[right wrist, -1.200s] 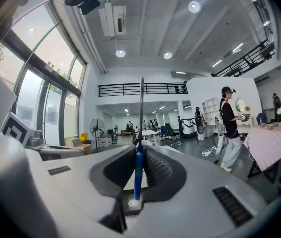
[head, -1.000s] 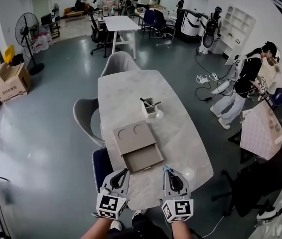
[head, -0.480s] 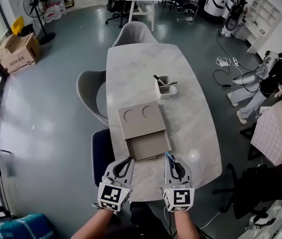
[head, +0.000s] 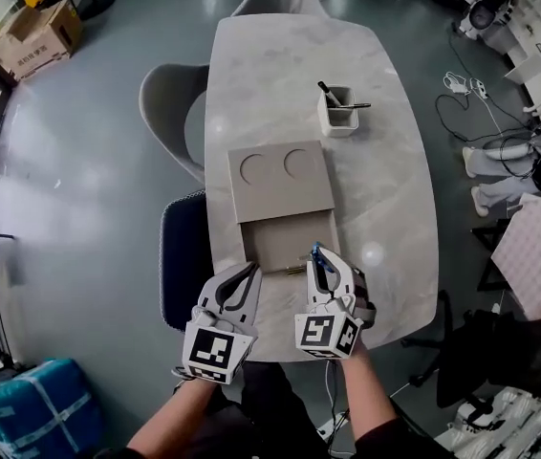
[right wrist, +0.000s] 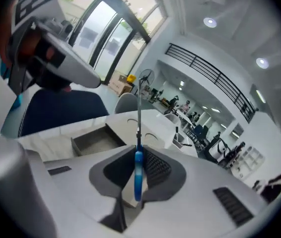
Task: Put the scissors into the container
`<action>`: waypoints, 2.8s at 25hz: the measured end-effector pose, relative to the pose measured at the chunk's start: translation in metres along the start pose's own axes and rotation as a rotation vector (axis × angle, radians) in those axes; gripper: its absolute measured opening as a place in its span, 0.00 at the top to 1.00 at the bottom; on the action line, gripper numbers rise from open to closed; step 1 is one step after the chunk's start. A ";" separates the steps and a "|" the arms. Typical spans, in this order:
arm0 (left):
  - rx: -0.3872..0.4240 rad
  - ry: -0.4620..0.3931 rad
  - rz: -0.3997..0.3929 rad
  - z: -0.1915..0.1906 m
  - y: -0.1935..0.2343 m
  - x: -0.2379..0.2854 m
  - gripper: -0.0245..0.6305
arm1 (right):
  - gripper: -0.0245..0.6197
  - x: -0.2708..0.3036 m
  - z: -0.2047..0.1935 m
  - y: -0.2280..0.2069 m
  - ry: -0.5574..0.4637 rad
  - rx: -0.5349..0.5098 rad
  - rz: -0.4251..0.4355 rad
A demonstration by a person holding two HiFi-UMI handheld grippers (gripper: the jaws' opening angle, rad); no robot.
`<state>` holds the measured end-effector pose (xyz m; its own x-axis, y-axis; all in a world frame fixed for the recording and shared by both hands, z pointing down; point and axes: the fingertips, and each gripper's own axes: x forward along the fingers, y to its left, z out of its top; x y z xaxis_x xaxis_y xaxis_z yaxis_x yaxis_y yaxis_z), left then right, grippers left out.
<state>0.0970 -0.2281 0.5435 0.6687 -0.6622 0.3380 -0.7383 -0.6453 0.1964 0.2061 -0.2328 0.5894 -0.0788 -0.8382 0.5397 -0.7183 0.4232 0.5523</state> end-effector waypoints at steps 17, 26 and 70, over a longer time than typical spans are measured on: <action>-0.033 0.057 0.078 -0.047 0.029 0.032 0.93 | 0.90 0.104 -0.041 0.065 0.152 -0.684 0.164; -0.051 0.067 0.090 -0.057 0.030 0.041 0.93 | 0.90 0.115 -0.061 0.088 0.133 -0.804 0.255; -0.049 0.059 0.111 -0.047 0.026 0.042 0.93 | 0.77 0.113 -0.071 0.097 0.179 -0.281 0.528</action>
<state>0.1011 -0.2548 0.6059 0.5775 -0.7042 0.4131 -0.8117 -0.5492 0.1987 0.1764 -0.2616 0.7490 -0.2385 -0.4310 0.8703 -0.4026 0.8594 0.3153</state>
